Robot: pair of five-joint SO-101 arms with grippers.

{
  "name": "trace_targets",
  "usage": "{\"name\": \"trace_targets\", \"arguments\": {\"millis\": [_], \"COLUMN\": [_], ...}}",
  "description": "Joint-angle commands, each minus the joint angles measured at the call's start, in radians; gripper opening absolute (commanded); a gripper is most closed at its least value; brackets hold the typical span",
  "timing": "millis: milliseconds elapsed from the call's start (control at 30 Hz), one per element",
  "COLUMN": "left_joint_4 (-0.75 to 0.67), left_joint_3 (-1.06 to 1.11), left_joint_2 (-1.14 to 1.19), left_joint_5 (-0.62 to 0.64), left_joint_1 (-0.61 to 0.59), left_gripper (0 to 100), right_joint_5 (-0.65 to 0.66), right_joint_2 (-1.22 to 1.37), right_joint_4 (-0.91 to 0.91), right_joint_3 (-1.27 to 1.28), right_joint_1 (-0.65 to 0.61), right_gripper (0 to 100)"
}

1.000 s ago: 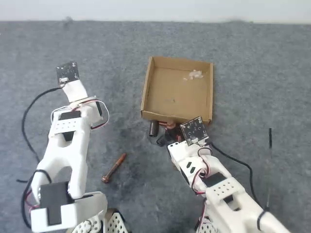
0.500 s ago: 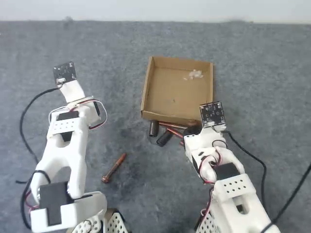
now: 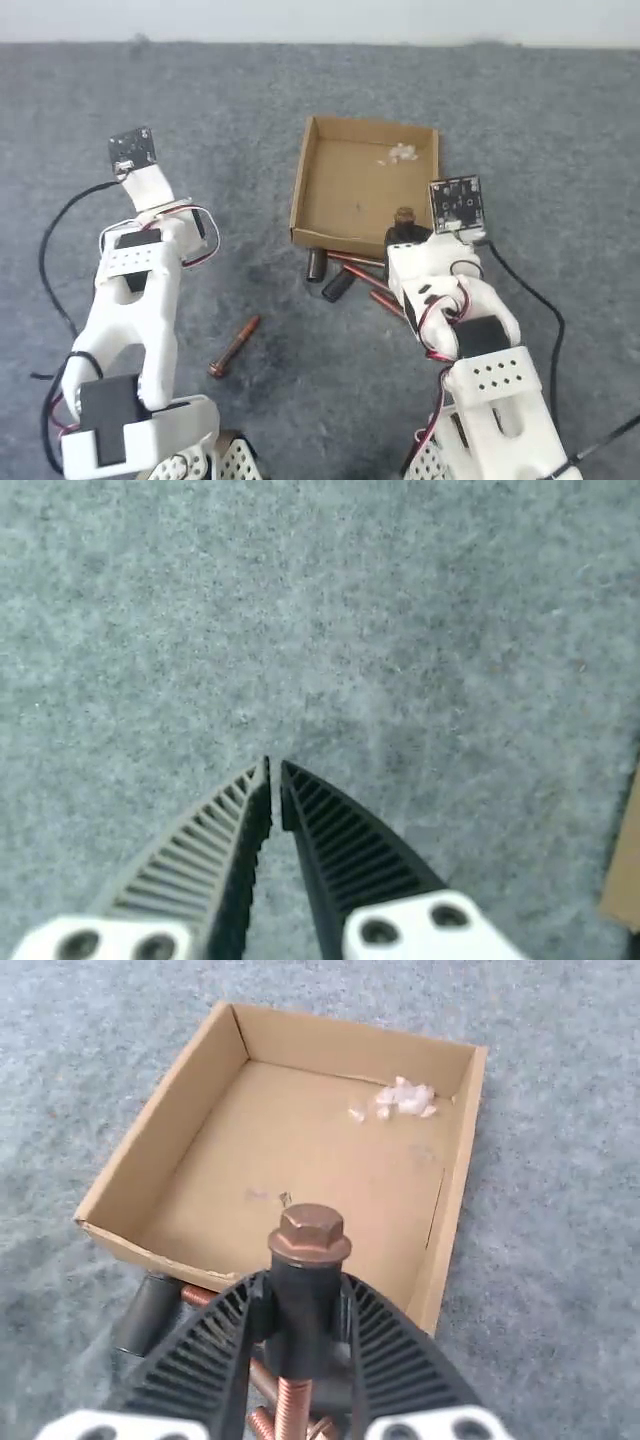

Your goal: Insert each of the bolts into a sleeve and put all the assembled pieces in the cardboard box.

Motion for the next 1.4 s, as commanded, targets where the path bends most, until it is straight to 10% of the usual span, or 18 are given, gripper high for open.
{"name": "trace_targets", "arguments": {"millis": [0,1067,1367], "left_joint_4": [-0.02,-0.046,-0.048], "left_joint_3": [-0.05,-0.047,-0.05], "left_joint_2": [-0.005,-0.005,-0.005], "left_joint_5": [-0.011,-0.057,-0.055], "left_joint_1": [-0.005,-0.005,-0.006], "left_gripper": [1,1,1], "right_joint_5": [-0.012,-0.008,-0.012], "right_joint_2": [-0.035,1.19,1.201], "right_joint_4": [0.031,0.239,0.378], "right_joint_3": [-0.124,-1.112,-1.177], "right_joint_1": [0.012,0.116,0.084], "right_gripper": [0.6,1.3,22.3]}}
